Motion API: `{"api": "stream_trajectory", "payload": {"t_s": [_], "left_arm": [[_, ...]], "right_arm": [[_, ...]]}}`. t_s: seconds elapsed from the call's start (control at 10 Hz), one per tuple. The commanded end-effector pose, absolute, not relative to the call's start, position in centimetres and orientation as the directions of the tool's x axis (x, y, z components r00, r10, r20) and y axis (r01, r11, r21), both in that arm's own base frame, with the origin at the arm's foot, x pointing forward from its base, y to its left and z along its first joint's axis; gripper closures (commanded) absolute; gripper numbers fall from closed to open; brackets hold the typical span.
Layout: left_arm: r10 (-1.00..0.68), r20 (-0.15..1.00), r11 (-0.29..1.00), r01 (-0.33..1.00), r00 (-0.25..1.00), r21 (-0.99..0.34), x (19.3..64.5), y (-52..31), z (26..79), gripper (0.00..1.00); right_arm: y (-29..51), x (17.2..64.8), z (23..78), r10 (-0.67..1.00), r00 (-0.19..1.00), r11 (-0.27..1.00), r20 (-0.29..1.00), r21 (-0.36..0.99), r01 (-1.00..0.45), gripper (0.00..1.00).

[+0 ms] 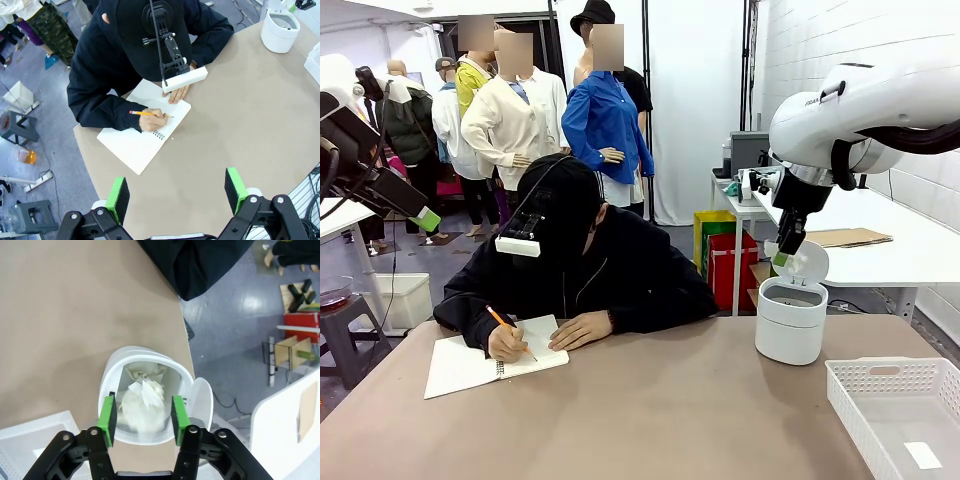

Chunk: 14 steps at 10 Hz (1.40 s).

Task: Sort the paper based on its condition.
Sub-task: If a person hands you a paper, place it in the Organizing basket , and if it's crumpled, put it in the Trash can.

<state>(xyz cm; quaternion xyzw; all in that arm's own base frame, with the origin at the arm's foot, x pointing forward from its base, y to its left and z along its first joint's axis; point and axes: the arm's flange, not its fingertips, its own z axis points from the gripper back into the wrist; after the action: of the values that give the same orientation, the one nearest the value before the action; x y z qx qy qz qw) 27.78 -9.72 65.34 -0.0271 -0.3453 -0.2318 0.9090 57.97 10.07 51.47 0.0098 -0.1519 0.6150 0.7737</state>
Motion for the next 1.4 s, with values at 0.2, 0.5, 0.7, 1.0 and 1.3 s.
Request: {"api": "stream_trajectory", "payload": {"t_s": [0.2,0.5,0.7,1.0,1.3], "left_arm": [[-0.403,0.641,0.891,0.439,0.654,0.112,27.7,-9.8,65.4,0.0],[-0.403,0.641,0.891,0.439,0.654,0.112,27.7,-9.8,65.4,0.0],[-0.403,0.641,0.891,0.439,0.654,0.112,27.7,-9.8,65.4,0.0],[-0.403,0.641,0.891,0.439,0.654,0.112,27.7,-9.8,65.4,0.0],[-0.403,0.641,0.891,0.439,0.654,0.112,27.7,-9.8,65.4,0.0]], "right_arm": [[10.1,57.6,51.1,0.951,0.216,0.256,0.222,-0.166,-0.952,0.0],[11.2,56.6,51.3,0.953,0.206,0.242,0.221,-0.15,-0.959,0.0],[12.3,55.4,51.4,0.951,0.192,0.223,0.242,-0.109,-0.969,0.0],[12.0,56.6,51.5,0.955,0.181,0.217,0.236,-0.134,-0.967,0.0],[12.0,56.6,51.5,0.955,0.181,0.217,0.236,-0.134,-0.967,0.0]]}}
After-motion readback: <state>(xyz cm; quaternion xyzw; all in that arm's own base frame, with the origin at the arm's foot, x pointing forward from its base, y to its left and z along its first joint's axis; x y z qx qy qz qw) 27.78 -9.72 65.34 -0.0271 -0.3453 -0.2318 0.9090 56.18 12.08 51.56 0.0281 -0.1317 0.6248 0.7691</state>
